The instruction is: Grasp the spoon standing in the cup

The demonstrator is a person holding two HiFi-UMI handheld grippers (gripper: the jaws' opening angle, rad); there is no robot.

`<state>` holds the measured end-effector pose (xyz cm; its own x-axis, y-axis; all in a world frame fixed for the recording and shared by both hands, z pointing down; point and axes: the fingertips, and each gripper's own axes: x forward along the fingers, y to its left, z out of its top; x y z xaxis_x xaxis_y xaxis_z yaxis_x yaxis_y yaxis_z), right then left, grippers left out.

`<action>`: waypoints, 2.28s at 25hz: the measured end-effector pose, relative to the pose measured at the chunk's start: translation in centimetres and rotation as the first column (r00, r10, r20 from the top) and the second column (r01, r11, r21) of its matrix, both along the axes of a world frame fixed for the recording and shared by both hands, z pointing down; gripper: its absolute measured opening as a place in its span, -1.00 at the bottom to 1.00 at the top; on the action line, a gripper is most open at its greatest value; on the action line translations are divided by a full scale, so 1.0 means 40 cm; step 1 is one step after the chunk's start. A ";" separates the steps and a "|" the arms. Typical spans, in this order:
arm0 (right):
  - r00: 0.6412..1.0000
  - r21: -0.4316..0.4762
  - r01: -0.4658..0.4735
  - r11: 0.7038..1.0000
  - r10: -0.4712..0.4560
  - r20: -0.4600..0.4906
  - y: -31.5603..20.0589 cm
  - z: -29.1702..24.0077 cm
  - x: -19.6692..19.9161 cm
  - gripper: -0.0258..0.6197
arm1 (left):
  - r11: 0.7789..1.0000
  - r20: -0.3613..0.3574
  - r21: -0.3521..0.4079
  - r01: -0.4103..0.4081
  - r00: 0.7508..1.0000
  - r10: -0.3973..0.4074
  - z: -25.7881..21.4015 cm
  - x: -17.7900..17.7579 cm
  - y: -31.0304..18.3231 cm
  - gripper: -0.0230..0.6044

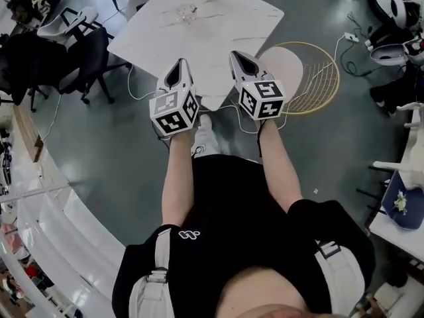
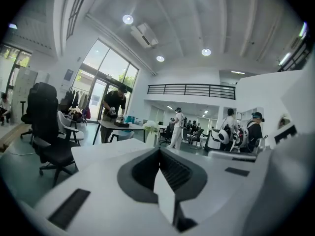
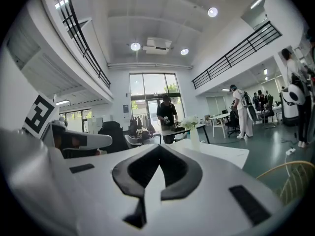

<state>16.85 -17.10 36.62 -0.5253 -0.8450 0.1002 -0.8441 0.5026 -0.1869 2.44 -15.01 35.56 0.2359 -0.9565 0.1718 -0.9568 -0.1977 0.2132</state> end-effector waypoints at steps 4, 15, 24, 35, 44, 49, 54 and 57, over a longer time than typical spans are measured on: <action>0.997 -0.030 0.071 0.997 -0.071 -0.010 -0.093 0.038 -0.124 -0.90 | 1.000 0.010 -0.008 0.015 1.000 -0.015 0.014 -0.063 -0.086 -0.89; 0.996 -0.141 0.043 0.989 -0.054 -0.073 -0.380 0.157 -0.258 -0.90 | 0.992 -0.063 -0.125 -0.023 0.998 0.015 0.155 -0.182 -0.350 -0.89; 0.990 -0.205 -0.029 0.978 0.000 -0.138 -0.572 0.257 -0.296 -0.90 | 0.978 -0.129 -0.205 -0.037 0.992 0.011 0.270 -0.274 -0.531 -0.88; 0.984 -0.252 -0.072 0.965 0.027 -0.176 -0.730 0.355 -0.325 -0.72 | 0.942 -0.198 -0.314 -0.115 0.979 0.054 0.417 -0.226 -0.610 -0.88; 0.984 -0.324 -0.097 0.941 0.043 -0.171 -0.832 0.462 -0.351 -0.47 | 0.935 -0.199 -0.340 -0.104 0.979 0.037 0.459 -0.235 -0.657 -0.89; 0.989 -0.355 -0.111 0.928 0.068 -0.132 -0.864 0.485 -0.363 -0.46 | 0.922 -0.207 -0.363 -0.134 0.977 0.060 0.484 -0.204 -0.662 -0.88; 0.988 -0.352 -0.134 0.926 0.097 -0.122 -0.887 0.476 -0.356 -0.51 | 0.922 -0.217 -0.365 -0.132 0.975 0.053 0.486 -0.207 -0.682 -0.89; 0.988 -0.355 -0.137 0.925 0.101 -0.120 -0.896 0.472 -0.351 -0.52 | 0.922 -0.217 -0.368 -0.122 0.975 0.042 0.486 -0.216 -0.686 -0.88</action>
